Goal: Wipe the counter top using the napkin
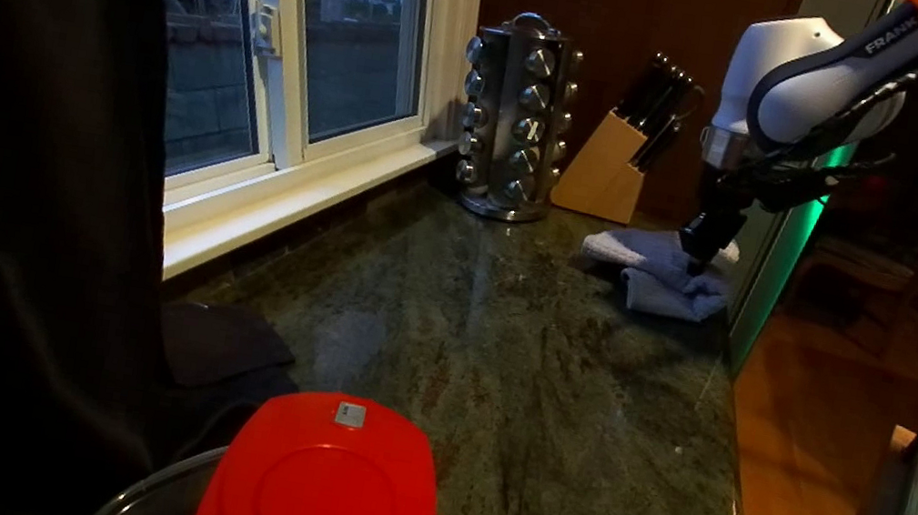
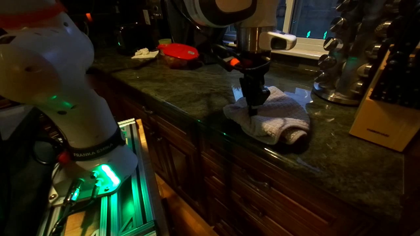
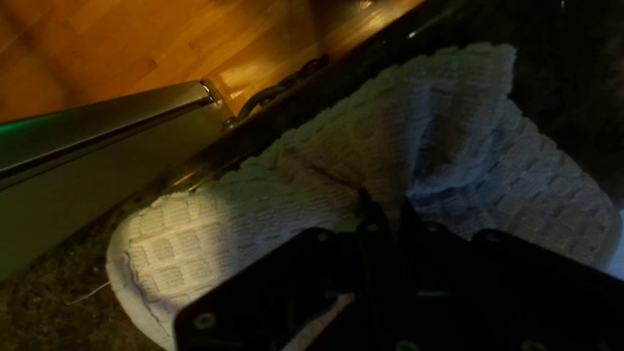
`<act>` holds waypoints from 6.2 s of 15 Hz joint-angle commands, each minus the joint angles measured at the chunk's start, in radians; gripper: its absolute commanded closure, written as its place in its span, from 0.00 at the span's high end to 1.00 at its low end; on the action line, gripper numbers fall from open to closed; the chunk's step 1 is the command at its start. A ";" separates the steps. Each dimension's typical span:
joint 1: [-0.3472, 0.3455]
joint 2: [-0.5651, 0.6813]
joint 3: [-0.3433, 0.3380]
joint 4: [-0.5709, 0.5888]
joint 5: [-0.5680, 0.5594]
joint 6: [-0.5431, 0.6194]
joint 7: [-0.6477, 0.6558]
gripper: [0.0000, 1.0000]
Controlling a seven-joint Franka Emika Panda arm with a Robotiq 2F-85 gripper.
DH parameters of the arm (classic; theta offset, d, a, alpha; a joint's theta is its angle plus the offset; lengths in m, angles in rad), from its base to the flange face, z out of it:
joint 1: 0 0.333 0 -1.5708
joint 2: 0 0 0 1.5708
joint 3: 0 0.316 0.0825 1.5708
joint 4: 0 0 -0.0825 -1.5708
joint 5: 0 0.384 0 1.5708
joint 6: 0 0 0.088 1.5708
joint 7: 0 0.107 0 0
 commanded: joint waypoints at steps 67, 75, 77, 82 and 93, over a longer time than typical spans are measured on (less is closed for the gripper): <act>0.022 0.335 0.036 0.256 0.058 -0.011 -0.304 0.02; 0.124 0.251 0.170 0.230 0.230 -0.091 -0.364 0.02; 0.157 0.237 0.211 0.214 0.297 -0.133 -0.418 0.02; 0.251 0.174 0.298 0.142 0.415 -0.244 -0.543 0.02; 0.458 0.129 0.418 0.012 0.705 -0.117 -0.805 0.35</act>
